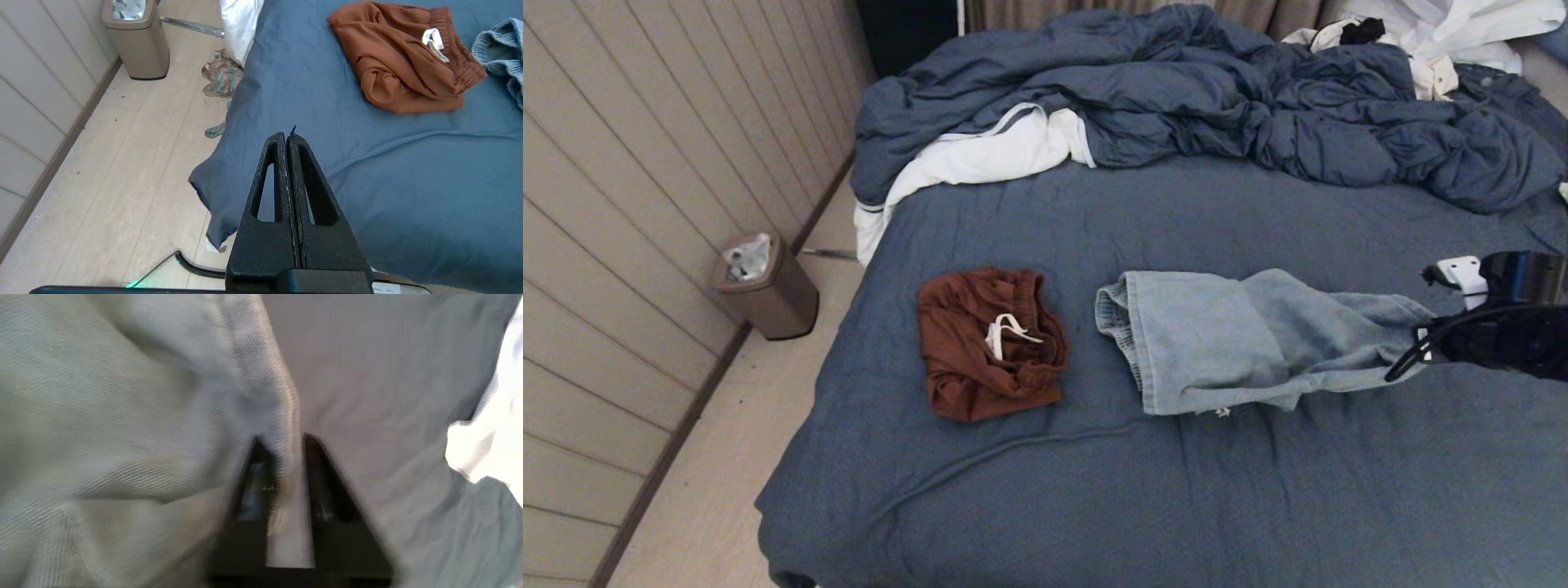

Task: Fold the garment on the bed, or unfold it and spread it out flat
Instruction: Unford the blue shorts

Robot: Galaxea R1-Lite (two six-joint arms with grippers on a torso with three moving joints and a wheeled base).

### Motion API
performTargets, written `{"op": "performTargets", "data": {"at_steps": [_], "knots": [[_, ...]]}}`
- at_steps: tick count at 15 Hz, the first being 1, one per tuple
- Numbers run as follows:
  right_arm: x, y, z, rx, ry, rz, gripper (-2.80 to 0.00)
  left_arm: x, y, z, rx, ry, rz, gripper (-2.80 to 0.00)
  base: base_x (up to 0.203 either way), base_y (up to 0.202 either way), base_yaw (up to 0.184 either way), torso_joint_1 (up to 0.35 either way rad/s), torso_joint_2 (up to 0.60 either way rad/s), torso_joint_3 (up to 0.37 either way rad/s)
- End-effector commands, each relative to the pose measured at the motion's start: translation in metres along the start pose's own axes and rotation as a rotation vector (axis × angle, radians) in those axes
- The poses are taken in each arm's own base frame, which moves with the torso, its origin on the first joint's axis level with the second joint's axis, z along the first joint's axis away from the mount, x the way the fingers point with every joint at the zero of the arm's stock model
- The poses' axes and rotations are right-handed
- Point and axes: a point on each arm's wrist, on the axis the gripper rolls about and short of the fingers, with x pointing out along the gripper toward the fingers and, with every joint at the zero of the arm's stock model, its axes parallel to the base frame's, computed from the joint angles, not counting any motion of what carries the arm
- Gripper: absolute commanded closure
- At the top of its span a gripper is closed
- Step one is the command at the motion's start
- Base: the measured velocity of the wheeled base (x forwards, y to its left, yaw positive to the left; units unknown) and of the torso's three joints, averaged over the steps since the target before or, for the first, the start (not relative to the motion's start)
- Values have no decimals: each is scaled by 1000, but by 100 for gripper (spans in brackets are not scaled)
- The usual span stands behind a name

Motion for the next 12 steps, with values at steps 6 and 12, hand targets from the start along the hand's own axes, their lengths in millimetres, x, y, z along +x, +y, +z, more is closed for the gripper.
{"op": "performTargets", "data": {"at_steps": [6, 12], "knots": [[-29, -20, 22, 22, -101, -20, -280, 0, 0, 0, -1, 1, 3, 0, 0, 0, 0, 0, 0, 0], [-119, 45, 81, -25, -268, 207, -280, 0, 0, 0, -1, 1, 2, 0, 0, 0, 0, 0, 0, 0]]}}
